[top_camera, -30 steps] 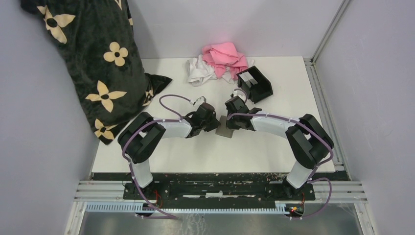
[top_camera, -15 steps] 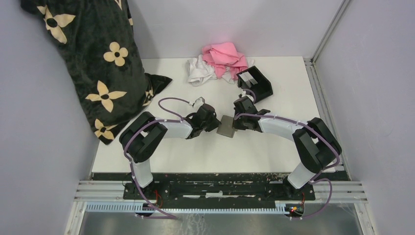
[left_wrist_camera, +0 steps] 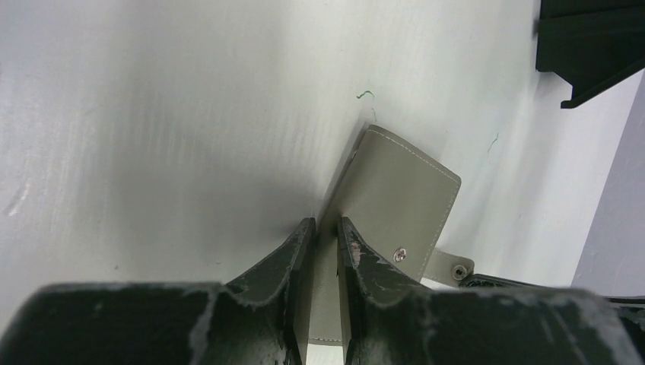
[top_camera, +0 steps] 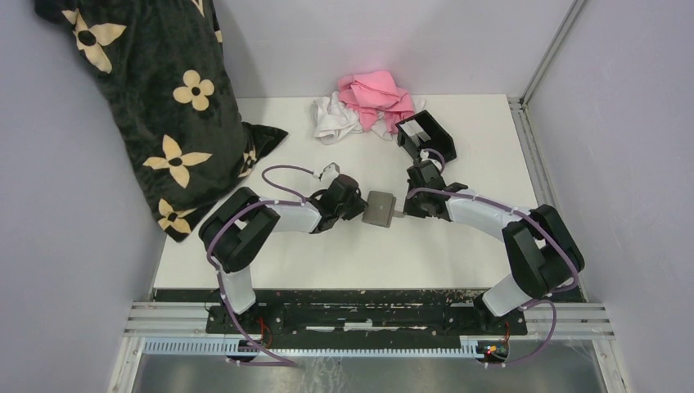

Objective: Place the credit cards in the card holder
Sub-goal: Open the card holder at the center of the board.

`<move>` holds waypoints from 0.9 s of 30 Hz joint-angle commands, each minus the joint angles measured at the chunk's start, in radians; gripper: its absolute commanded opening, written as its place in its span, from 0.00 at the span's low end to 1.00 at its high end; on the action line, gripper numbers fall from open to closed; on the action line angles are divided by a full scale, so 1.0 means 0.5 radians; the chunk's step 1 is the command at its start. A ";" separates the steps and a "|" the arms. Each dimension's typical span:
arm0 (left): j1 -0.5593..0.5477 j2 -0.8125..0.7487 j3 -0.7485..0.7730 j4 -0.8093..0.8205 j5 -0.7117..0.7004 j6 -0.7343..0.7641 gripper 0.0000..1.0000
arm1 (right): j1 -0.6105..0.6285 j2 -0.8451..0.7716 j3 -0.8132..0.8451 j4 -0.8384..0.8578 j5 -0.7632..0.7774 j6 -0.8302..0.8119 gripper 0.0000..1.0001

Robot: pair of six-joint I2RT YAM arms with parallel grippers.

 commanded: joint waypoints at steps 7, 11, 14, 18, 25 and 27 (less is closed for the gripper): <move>0.020 -0.009 -0.244 -0.457 -0.196 0.032 0.26 | -0.055 -0.090 -0.028 -0.150 0.187 -0.007 0.12; 0.021 -0.086 -0.278 -0.437 -0.194 0.027 0.29 | -0.057 -0.129 -0.005 -0.215 0.229 -0.009 0.21; 0.021 -0.156 -0.288 -0.409 -0.183 0.031 0.31 | -0.057 -0.164 0.022 -0.248 0.230 -0.019 0.31; 0.022 -0.245 -0.268 -0.433 -0.182 0.070 0.33 | -0.057 -0.199 0.060 -0.290 0.236 -0.020 0.41; 0.023 -0.397 -0.298 -0.451 -0.246 0.160 0.35 | -0.057 -0.257 0.142 -0.360 0.285 -0.037 0.44; 0.021 -0.445 -0.300 -0.447 -0.260 0.181 0.36 | -0.054 -0.258 0.189 -0.388 0.309 -0.065 0.45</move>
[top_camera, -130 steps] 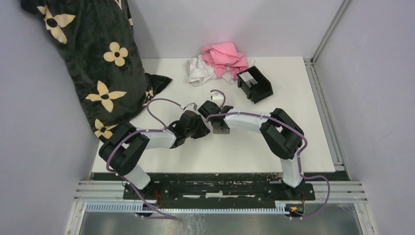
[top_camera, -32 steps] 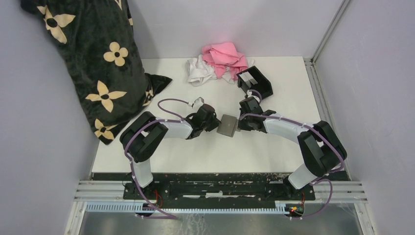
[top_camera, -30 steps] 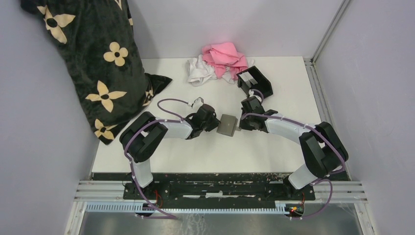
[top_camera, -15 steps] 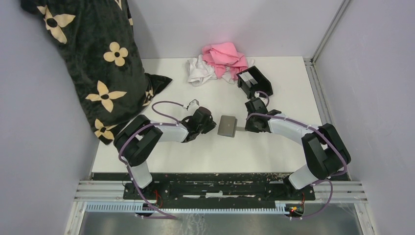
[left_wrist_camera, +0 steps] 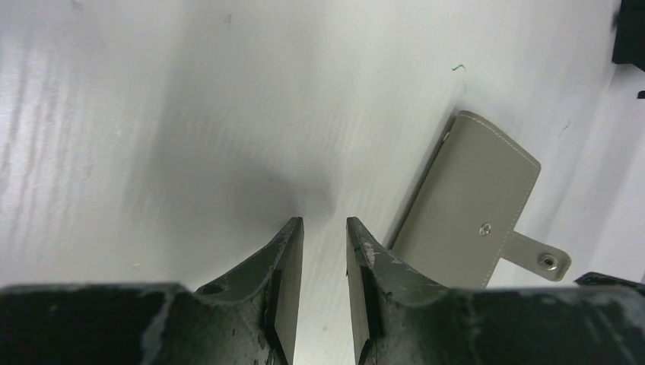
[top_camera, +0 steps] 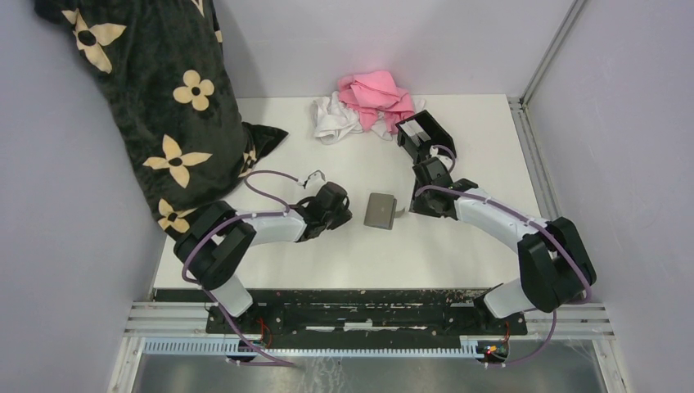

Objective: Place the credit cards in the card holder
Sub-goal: Open the card holder at the center of the board.

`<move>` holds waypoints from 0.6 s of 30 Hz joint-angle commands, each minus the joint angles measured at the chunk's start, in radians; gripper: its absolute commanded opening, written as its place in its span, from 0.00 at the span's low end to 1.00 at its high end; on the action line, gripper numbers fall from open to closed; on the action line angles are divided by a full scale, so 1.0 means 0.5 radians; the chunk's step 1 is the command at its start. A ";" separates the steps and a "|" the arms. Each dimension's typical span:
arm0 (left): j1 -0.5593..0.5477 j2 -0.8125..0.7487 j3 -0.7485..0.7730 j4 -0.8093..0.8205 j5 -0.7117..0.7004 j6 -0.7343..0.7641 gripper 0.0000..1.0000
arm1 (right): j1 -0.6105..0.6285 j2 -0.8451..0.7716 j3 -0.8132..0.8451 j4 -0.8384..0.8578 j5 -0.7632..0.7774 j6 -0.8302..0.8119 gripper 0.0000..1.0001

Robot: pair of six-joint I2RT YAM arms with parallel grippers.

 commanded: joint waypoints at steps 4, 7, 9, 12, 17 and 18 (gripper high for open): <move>0.015 -0.202 -0.019 -0.189 -0.142 0.189 0.37 | -0.006 -0.071 0.276 -0.095 0.151 -0.113 0.48; 0.015 -0.259 0.072 -0.187 -0.182 0.217 0.40 | -0.009 -0.044 0.422 -0.129 0.284 -0.201 0.59; 0.015 -0.238 0.194 -0.190 -0.195 0.238 0.44 | -0.028 0.018 0.557 -0.153 0.378 -0.259 0.65; 0.017 -0.114 0.481 -0.231 -0.190 0.297 0.48 | -0.096 0.168 0.812 -0.184 0.399 -0.355 0.68; 0.046 0.236 1.050 -0.314 -0.098 0.399 0.52 | -0.266 0.487 1.217 -0.218 0.275 -0.495 0.69; 0.061 0.309 1.144 -0.321 -0.055 0.404 0.52 | -0.296 0.531 1.269 -0.199 0.211 -0.517 0.68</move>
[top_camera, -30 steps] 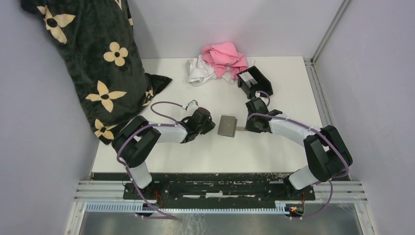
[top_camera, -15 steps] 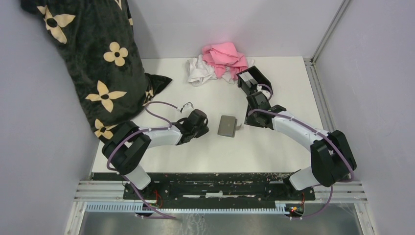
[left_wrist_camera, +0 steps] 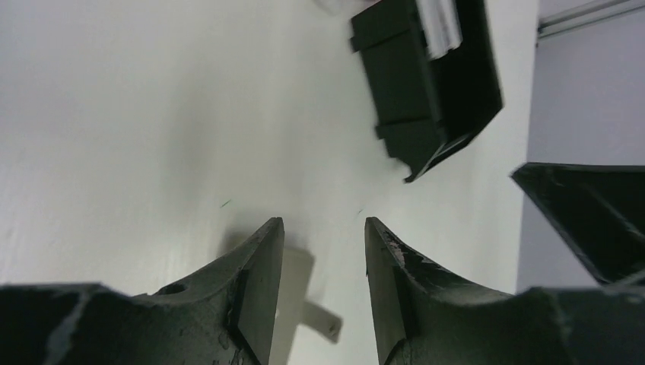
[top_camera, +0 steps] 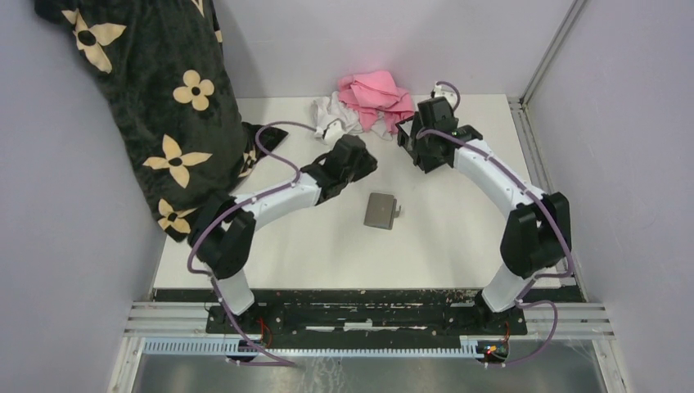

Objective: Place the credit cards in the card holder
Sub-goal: Open the card holder at the center of the board, then pick up the credit card from the storage box.

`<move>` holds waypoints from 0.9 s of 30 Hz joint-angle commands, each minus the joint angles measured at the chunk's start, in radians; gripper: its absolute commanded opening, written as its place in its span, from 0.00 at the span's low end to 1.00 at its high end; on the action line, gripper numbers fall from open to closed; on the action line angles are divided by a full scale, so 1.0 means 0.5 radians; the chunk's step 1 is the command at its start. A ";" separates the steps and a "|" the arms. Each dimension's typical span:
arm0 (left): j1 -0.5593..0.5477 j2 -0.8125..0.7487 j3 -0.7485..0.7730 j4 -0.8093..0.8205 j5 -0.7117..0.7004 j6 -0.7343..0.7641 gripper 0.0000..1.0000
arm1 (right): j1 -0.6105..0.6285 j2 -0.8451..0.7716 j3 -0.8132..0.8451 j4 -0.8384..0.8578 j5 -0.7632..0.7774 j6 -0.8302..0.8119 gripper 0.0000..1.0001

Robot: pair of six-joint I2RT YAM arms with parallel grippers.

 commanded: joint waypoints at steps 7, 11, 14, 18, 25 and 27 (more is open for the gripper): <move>0.172 0.677 0.773 -0.002 0.308 0.135 0.50 | -0.288 0.514 0.564 0.101 -0.282 -0.230 0.66; 0.218 0.859 0.937 0.017 0.384 0.123 0.48 | -0.341 0.702 0.734 0.164 -0.419 -0.266 0.65; 0.235 0.974 1.041 0.017 0.429 0.120 0.47 | -0.363 0.825 0.876 0.165 -0.473 -0.285 0.64; 0.239 1.092 1.187 -0.001 0.458 0.128 0.47 | -0.401 0.969 1.036 0.151 -0.543 -0.292 0.64; 0.239 1.272 1.372 -0.006 0.525 0.099 0.47 | -0.482 1.133 1.186 0.173 -0.695 -0.253 0.63; 0.238 1.321 1.436 -0.017 0.553 0.087 0.47 | -0.505 1.174 1.226 0.185 -0.743 -0.237 0.63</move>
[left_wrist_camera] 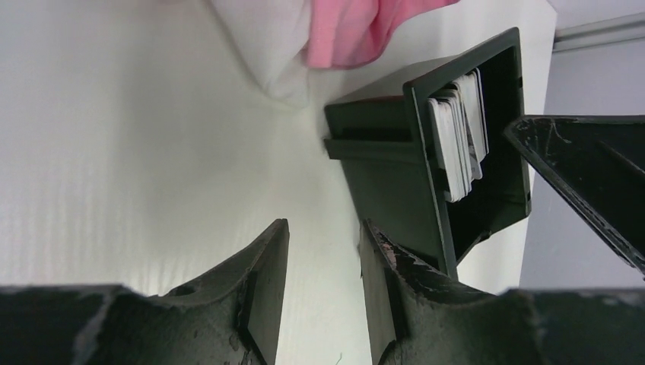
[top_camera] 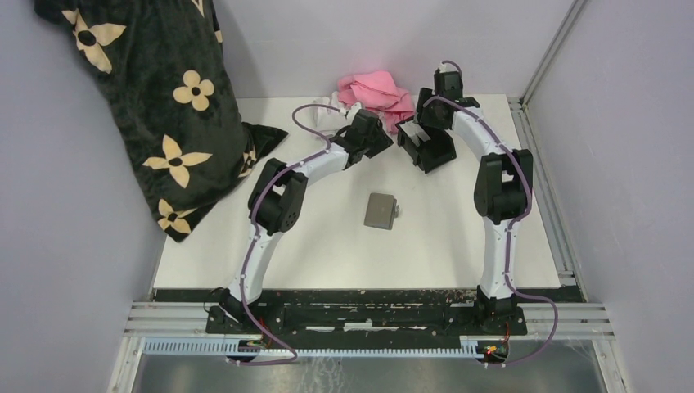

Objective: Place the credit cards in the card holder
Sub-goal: Pick up the credit card from the storage box.

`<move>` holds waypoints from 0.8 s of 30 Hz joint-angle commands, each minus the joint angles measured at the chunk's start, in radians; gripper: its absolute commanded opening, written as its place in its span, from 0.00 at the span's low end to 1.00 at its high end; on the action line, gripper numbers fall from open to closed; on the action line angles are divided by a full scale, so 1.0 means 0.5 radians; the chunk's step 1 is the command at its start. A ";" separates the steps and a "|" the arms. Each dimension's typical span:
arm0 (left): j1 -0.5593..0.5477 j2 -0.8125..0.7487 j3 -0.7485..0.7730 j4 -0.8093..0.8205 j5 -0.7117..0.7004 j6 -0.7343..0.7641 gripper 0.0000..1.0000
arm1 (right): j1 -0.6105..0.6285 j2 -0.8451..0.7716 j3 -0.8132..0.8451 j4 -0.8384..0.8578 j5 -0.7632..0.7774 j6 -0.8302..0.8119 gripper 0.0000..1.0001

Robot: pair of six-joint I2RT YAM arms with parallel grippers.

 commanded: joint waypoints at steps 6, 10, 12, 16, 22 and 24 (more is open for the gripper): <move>-0.005 0.237 0.338 -0.012 0.158 0.002 0.45 | -0.114 0.170 0.257 0.095 -0.288 0.069 0.62; -0.005 0.286 0.399 -0.019 0.178 -0.014 0.45 | -0.125 0.224 0.288 0.101 -0.360 0.079 0.62; -0.007 0.302 0.425 -0.016 0.194 -0.028 0.45 | -0.130 0.244 0.293 0.103 -0.396 0.080 0.61; -0.005 0.330 0.468 -0.015 0.212 -0.051 0.45 | -0.132 0.257 0.281 0.102 -0.448 0.076 0.61; -0.016 0.353 0.520 -0.004 0.231 -0.088 0.45 | -0.134 0.248 0.228 0.115 -0.505 0.081 0.60; -0.019 0.380 0.560 -0.014 0.243 -0.095 0.45 | -0.135 0.242 0.204 0.121 -0.513 0.080 0.60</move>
